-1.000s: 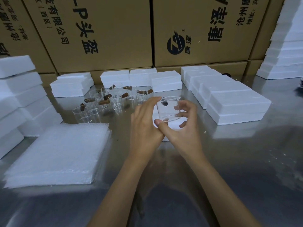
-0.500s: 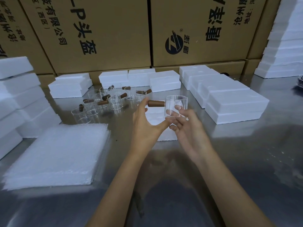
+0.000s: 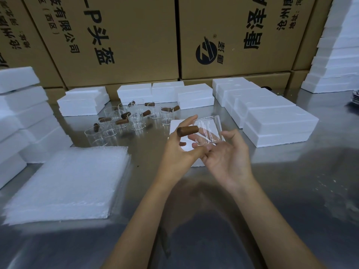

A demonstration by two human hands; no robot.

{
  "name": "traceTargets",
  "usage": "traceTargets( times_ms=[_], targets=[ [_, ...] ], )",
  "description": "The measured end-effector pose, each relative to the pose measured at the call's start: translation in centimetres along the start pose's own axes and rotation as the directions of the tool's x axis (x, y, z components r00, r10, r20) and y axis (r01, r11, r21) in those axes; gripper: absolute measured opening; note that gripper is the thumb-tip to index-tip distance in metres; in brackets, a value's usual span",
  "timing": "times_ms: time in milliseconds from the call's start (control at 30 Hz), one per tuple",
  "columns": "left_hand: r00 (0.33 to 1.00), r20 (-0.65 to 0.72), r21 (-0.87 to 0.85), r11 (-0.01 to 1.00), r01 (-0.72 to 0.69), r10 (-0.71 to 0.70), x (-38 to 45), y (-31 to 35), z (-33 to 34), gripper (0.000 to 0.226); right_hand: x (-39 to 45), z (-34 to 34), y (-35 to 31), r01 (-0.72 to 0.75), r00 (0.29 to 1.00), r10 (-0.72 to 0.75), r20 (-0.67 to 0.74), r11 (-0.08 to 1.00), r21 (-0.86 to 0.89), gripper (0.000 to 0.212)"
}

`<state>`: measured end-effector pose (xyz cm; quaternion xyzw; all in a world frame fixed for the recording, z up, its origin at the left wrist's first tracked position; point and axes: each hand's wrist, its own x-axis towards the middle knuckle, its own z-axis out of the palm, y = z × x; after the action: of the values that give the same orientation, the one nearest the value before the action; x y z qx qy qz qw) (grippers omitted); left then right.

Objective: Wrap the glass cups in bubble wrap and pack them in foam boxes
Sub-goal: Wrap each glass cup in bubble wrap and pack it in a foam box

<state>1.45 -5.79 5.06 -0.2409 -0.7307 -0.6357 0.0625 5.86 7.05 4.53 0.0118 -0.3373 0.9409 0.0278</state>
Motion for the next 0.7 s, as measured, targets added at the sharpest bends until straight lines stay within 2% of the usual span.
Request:
traceTargets(
  times_ms=[67, 133, 233, 300, 333, 433, 533, 600, 633, 700],
  targets=[
    [0.999, -0.034, 0.012, 1.0, -0.028, 0.029, -0.1, 0.0, 0.2, 0.064, 0.3, 0.1, 0.2, 0.058, 0.996, -0.063, -0.063, 0.996, -0.067, 0.047],
    [0.992, -0.104, 0.091, 0.994, -0.068, 0.077, -0.2, -0.2, 0.1, 0.062, 0.6, 0.4, 0.4, 0.16, 0.969, -0.201, -0.141, 0.952, -0.261, 0.043],
    [0.964, -0.169, 0.292, 0.945, -0.148, 0.203, -0.3, -0.4, 0.0, 0.061, 0.7, 0.8, 1.0, 0.235, 0.908, -0.404, -0.115, 0.716, -0.657, 0.058],
    [0.949, -0.177, 0.362, 0.914, -0.184, 0.261, -0.3, -0.5, 0.0, 0.062, 0.7, 0.8, 1.6, 0.232, 0.886, -0.454, -0.093, 0.609, -0.758, 0.065],
    [0.942, -0.178, 0.384, 0.901, -0.2, 0.285, -0.4, -0.5, 0.1, 0.063, 0.7, 0.7, 1.8, 0.228, 0.886, -0.453, -0.099, 0.61, -0.759, 0.064],
    [0.927, -0.149, 0.44, 0.863, -0.25, 0.344, -0.5, -0.6, 0.2, 0.064, 0.9, 0.4, 1.8, 0.196, 0.916, -0.374, -0.146, 0.733, -0.652, 0.06],
    [0.939, -0.135, 0.394, 0.887, -0.242, 0.316, -0.6, -0.3, 0.4, 0.073, 1.0, 0.1, 1.5, 0.149, 0.937, -0.299, -0.183, 0.813, -0.563, 0.052],
    [0.967, -0.134, 0.286, 0.943, -0.171, 0.216, -0.4, 0.0, 0.4, 0.079, 1.1, 0.2, 1.4, 0.142, 0.947, -0.26, -0.189, 0.866, -0.48, 0.041],
    [0.986, -0.116, 0.199, 0.975, -0.098, 0.122, -0.3, 0.1, 0.2, 0.081, 1.1, 0.3, 1.3, 0.139, 0.952, -0.239, -0.19, 0.893, -0.429, 0.033],
    [0.996, 0.002, -0.005, 0.996, 0.085, -0.085, 0.0, 0.2, -0.2, 0.078, 1.0, 0.4, 1.0, 0.119, 0.968, -0.181, -0.175, 0.94, -0.319, 0.025]
  ],
)
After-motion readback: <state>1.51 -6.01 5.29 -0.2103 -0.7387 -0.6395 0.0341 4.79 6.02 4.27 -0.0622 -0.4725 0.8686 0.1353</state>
